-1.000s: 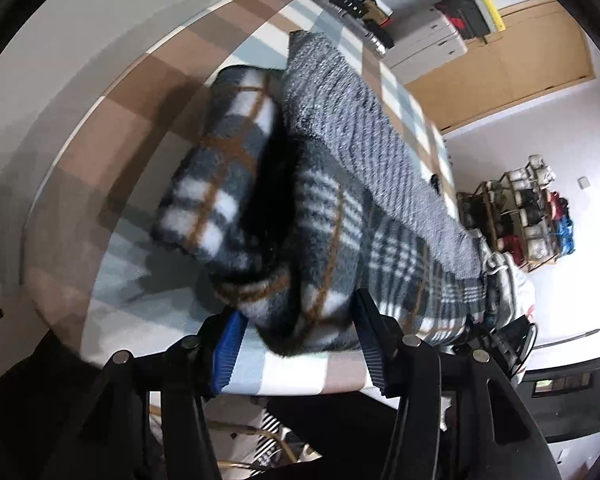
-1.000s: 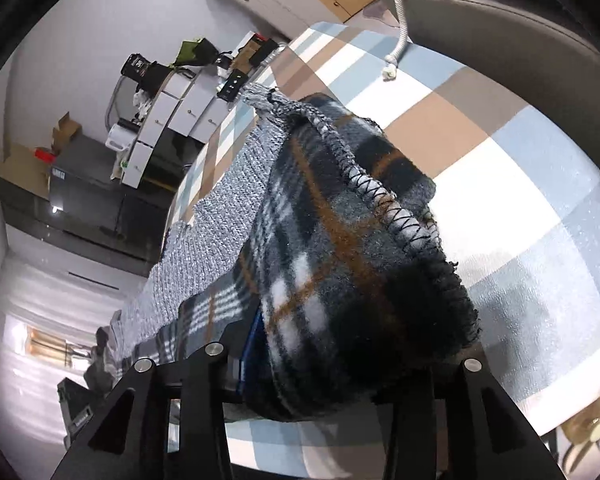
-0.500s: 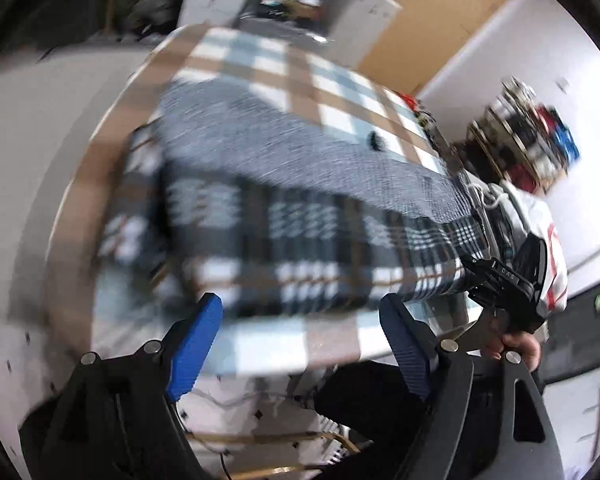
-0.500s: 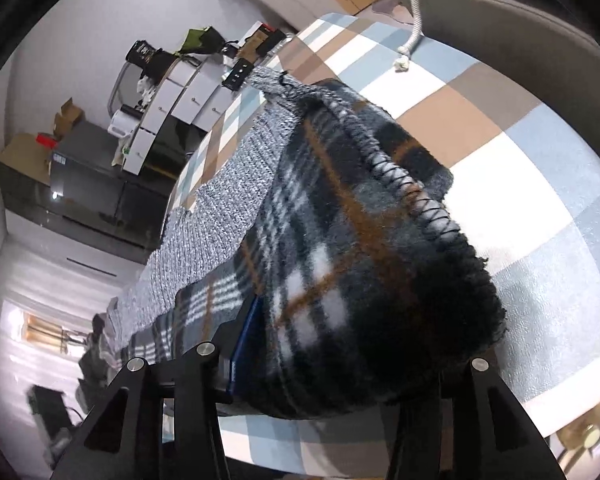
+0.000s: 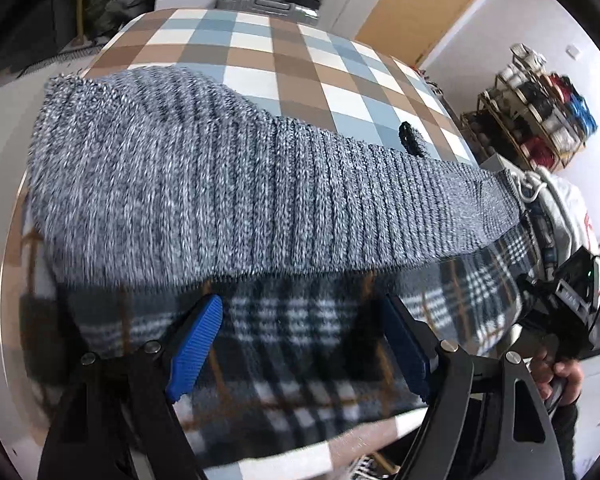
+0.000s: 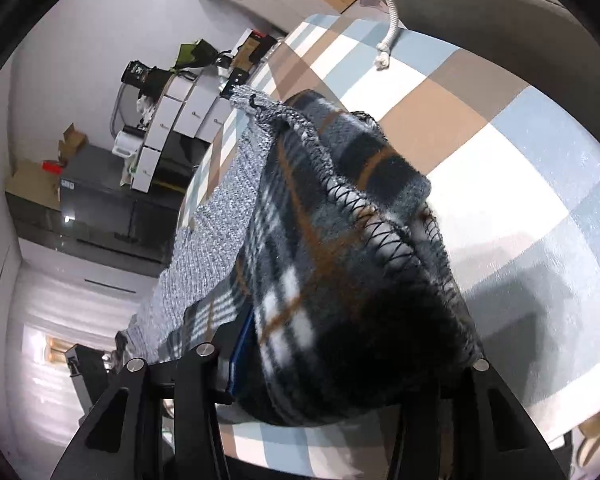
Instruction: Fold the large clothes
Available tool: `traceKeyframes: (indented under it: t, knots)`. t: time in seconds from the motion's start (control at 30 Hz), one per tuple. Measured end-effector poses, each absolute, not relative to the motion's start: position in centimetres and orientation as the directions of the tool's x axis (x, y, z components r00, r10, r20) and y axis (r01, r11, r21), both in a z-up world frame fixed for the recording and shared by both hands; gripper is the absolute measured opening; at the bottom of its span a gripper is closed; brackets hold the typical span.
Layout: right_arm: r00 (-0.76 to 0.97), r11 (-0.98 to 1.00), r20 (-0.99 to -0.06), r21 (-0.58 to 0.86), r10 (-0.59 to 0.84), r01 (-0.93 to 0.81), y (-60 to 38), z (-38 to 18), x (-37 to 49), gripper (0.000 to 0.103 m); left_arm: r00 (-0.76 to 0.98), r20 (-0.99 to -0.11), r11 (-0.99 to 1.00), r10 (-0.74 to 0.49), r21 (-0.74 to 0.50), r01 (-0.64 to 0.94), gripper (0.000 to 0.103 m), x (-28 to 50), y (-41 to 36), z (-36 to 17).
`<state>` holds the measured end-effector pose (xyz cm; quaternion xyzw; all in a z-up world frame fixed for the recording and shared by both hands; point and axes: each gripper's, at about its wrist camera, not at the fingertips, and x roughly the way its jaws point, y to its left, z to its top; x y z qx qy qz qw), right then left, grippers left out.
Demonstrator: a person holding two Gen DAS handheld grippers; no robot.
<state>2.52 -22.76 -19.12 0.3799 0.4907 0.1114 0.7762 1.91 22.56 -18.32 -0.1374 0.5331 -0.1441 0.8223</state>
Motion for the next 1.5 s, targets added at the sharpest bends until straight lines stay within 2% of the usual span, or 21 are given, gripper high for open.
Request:
traceKeyframes:
  t: [0.23,0.27,0.33,0.43,0.57,0.83,1.03,1.2,1.4,1.5]
  knots:
    - [0.515,0.688,-0.668,0.7,0.537,0.19,-22.1,-19.2,3.4,0.056,0.398,-0.853,0.941,-0.338,-0.314,0.126,0.079,4.2,21.8,-17.9]
    - [0.518,0.7,-0.673,0.69,0.527,0.183,-21.8,-19.0,3.5,0.054,0.397,-0.856,0.943,-0.332,-0.31,0.12,0.079,4.3,21.8,-17.8]
    - [0.534,0.722,-0.677,0.671,0.506,0.167,-21.4,-18.5,3.6,0.041,0.398,-0.863,0.95,-0.311,-0.296,0.103,0.079,4.2,21.6,-17.4]
    - [0.565,0.767,-0.686,0.627,0.458,0.14,-20.9,-17.4,3.3,0.03,0.446,-0.851,0.961,-0.275,-0.252,0.112,0.079,2.7,20.4,-16.6]
    - [0.594,0.822,-0.7,0.559,0.397,0.109,-20.1,-16.2,2.9,0.025,0.486,-0.84,0.97,-0.241,-0.19,0.152,0.079,1.0,19.9,-16.2]
    - [0.636,0.86,-0.693,0.503,0.341,0.087,-19.3,-14.6,2.5,0.021,0.499,-0.828,0.967,-0.255,-0.212,0.141,0.079,0.1,19.3,-16.6]
    - [0.71,0.878,-0.653,0.468,0.264,0.104,-21.1,-12.6,0.7,0.02,0.486,-0.817,0.948,-0.31,-0.228,0.221,0.079,1.5,15.5,-16.4]
    - [0.756,0.923,-0.643,0.354,0.122,0.152,-23.1,-10.7,-1.4,0.019,0.444,-0.817,0.917,-0.367,-0.238,0.319,0.079,2.3,11.3,-15.9]
    - [0.738,0.948,-0.673,0.267,0.056,0.172,-23.5,-9.6,-1.9,0.019,0.429,-0.699,0.819,-0.572,-0.466,0.333,0.079,1.5,12.1,-13.3]
    - [0.733,0.967,-0.68,0.198,0.015,0.164,-22.2,-9.5,-1.7,0.019,0.374,-0.687,0.779,-0.624,-0.508,0.367,0.079,2.0,9.9,-13.0]
